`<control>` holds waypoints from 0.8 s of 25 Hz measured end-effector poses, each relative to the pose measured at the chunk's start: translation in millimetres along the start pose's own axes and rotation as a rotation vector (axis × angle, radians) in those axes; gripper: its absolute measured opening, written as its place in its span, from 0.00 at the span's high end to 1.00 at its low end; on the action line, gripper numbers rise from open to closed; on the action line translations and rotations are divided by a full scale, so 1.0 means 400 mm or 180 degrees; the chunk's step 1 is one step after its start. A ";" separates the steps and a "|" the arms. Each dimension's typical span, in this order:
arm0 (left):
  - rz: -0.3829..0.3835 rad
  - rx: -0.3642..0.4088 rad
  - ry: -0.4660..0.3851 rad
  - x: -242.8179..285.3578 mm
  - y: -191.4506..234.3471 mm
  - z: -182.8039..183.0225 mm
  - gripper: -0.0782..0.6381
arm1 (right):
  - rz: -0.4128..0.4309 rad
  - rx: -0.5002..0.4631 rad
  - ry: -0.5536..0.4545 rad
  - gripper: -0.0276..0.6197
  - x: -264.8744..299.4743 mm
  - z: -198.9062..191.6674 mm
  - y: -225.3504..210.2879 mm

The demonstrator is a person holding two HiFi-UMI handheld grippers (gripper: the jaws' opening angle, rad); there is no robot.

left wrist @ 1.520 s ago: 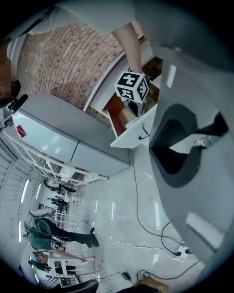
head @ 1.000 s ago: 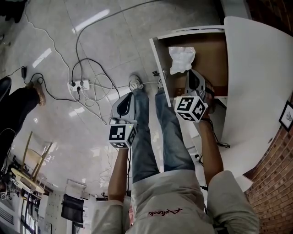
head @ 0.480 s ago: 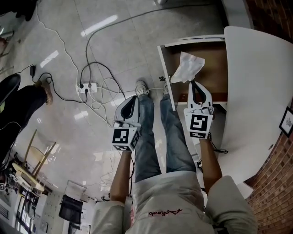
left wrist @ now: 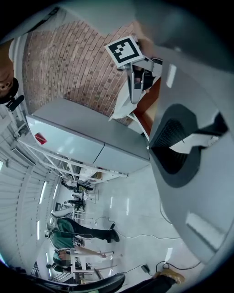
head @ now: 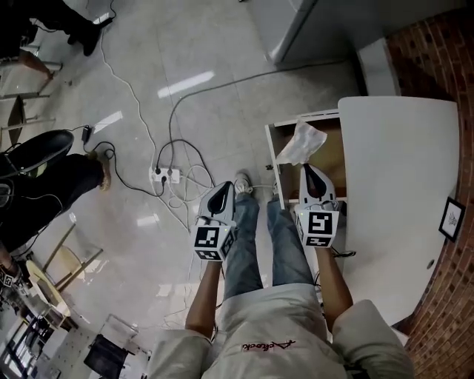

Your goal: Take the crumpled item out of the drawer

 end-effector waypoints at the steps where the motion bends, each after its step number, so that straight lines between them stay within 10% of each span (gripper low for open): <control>1: 0.0017 0.0002 -0.0012 -0.010 -0.005 0.017 0.88 | 0.0001 0.0004 -0.0017 0.94 -0.012 0.020 -0.001; 20: 0.0107 0.0274 -0.0778 -0.150 -0.113 0.437 0.88 | -0.0141 -0.0196 -0.0719 0.94 -0.230 0.431 -0.109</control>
Point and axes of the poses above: the fingertips, and each gripper's own axes: x forward along the fingers, y to its left, z out of its top, the point moved 7 cm from there along -x, backward along the fingers, and after that the axes turned 2 degrees about -x, right-handed, at the moved point
